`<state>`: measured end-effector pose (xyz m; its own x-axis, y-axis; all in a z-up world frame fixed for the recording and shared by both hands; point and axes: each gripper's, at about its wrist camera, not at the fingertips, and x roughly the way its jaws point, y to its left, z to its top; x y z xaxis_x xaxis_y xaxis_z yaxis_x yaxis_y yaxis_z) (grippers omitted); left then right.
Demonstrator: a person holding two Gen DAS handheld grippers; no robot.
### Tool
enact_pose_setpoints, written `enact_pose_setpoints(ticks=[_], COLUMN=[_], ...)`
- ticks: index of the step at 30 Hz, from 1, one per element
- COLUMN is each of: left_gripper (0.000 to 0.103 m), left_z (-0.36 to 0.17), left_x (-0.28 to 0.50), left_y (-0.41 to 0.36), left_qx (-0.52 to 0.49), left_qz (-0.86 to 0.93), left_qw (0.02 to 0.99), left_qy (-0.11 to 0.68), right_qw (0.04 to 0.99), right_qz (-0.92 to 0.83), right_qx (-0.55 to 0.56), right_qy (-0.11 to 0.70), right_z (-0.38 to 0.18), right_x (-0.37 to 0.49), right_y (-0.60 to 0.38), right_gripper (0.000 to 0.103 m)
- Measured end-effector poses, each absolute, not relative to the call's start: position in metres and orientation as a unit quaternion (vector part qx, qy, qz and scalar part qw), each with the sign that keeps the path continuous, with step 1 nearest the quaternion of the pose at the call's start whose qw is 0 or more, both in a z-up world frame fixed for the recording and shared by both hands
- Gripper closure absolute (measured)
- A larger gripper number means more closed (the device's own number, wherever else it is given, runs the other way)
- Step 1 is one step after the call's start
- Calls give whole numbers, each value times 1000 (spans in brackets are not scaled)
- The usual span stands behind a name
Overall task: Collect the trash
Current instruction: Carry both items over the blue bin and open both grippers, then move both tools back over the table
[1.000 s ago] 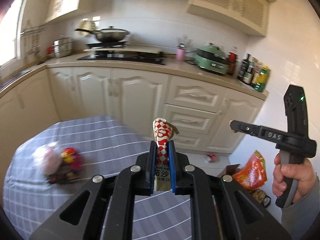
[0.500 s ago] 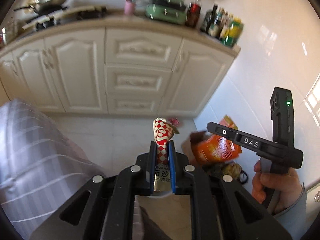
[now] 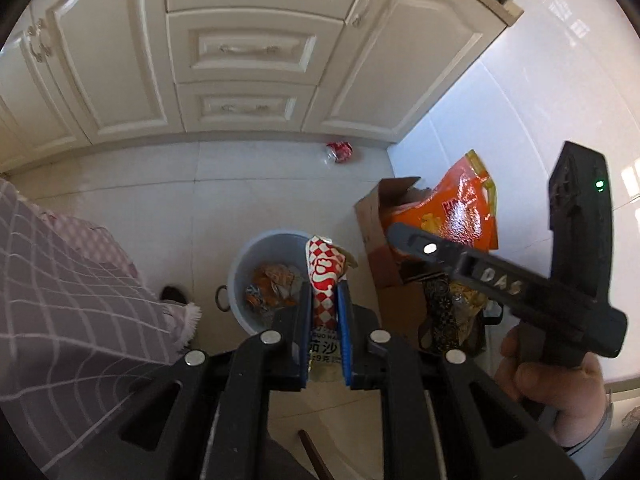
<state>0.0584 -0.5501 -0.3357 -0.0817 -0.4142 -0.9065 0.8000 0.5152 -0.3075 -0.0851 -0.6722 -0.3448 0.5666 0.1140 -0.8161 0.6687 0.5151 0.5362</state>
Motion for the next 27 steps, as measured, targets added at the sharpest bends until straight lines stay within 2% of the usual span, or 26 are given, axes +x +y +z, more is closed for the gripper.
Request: enact_pose_setpoints(ticks=[1,2,3,4,5,7,8,9,10,13,27], left_gripper=[82,61,38,31,24,20,17,16,15,9,9], left_z=[-339,-342,-345,-344,-343,-337,-334,-331,-328,-315,-264], left_x=[59,60,61,62,63,65,68,70,71,74,62], left_y=[-552,-554,-555,-555,-553,-550,-547,-546,-545,-538,-507], left_qx=[171,180,184,185,189,196,196,196,196,192,170], left_qz=[-461,-454,-447,-443,-438,-427,-422,-419,-416,-410,-434], left_qw=[652,650,651,653,659,674,680,684,689,708,730], left_qy=[577,582,585,585,582,570,566,564,561,542,499], right_qw=[752,748,746,743,744,746,744,743,743,743,765], right_qz=[-185,-193,-197,-202,-212,-221,-225,-230,-237,-249,-248], right_qx=[456,453,454,460,464,464,467,468,466,461,427], right_qy=[439,445,446,442,432,424,422,420,418,416,414], right_z=[-350,-354,-357,-359,-358,-356,-355,-355,-354,-349,-308], right_x=[-83,-82,-83,-85,-89,-93,-95,-96,-97,-100,-93], right_y=[-673,-674,-676,-678,-679,-681,-681,-682,-683,-683,-662], right_gripper=[77,77,65,46,19,19,15,8,6,6,6])
